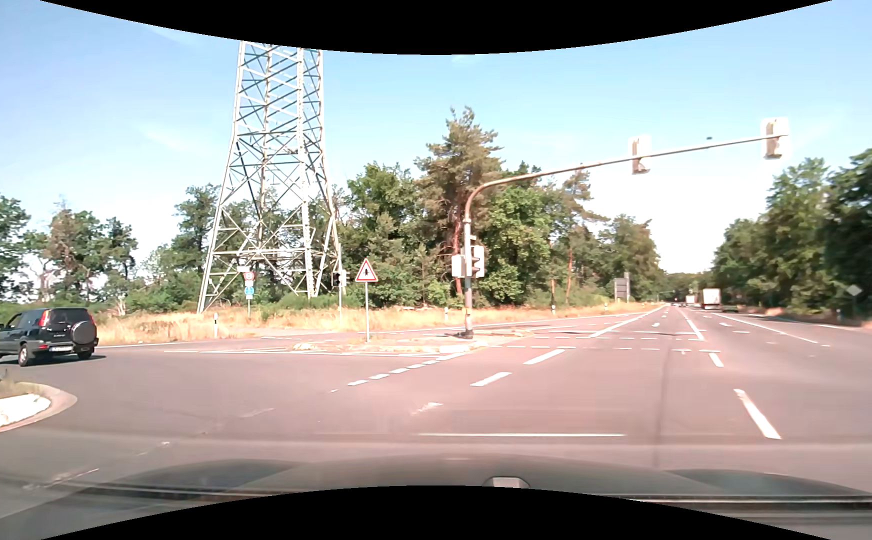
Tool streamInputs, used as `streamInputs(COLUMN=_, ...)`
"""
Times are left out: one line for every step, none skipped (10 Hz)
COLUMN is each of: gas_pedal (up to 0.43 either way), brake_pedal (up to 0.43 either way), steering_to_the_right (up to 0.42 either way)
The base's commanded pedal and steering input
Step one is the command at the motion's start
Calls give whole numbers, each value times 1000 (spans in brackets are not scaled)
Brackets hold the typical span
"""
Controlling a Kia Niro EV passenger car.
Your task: Follow the waypoints while adhering to traffic rules and regulations
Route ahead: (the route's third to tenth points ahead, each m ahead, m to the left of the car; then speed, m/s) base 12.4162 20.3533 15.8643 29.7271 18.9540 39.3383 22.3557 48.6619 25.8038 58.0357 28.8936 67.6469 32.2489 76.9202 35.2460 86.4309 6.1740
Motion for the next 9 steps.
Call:
streamInputs(gas_pedal=79, brake_pedal=0, steering_to_the_right=-319)
streamInputs(gas_pedal=79, brake_pedal=0, steering_to_the_right=-321)
streamInputs(gas_pedal=79, brake_pedal=0, steering_to_the_right=-324)
streamInputs(gas_pedal=79, brake_pedal=0, steering_to_the_right=-325)
streamInputs(gas_pedal=79, brake_pedal=0, steering_to_the_right=-326)
streamInputs(gas_pedal=79, brake_pedal=0, steering_to_the_right=-326)
streamInputs(gas_pedal=79, brake_pedal=0, steering_to_the_right=-326)
streamInputs(gas_pedal=79, brake_pedal=0, steering_to_the_right=-326)
streamInputs(gas_pedal=79, brake_pedal=0, steering_to_the_right=-326)
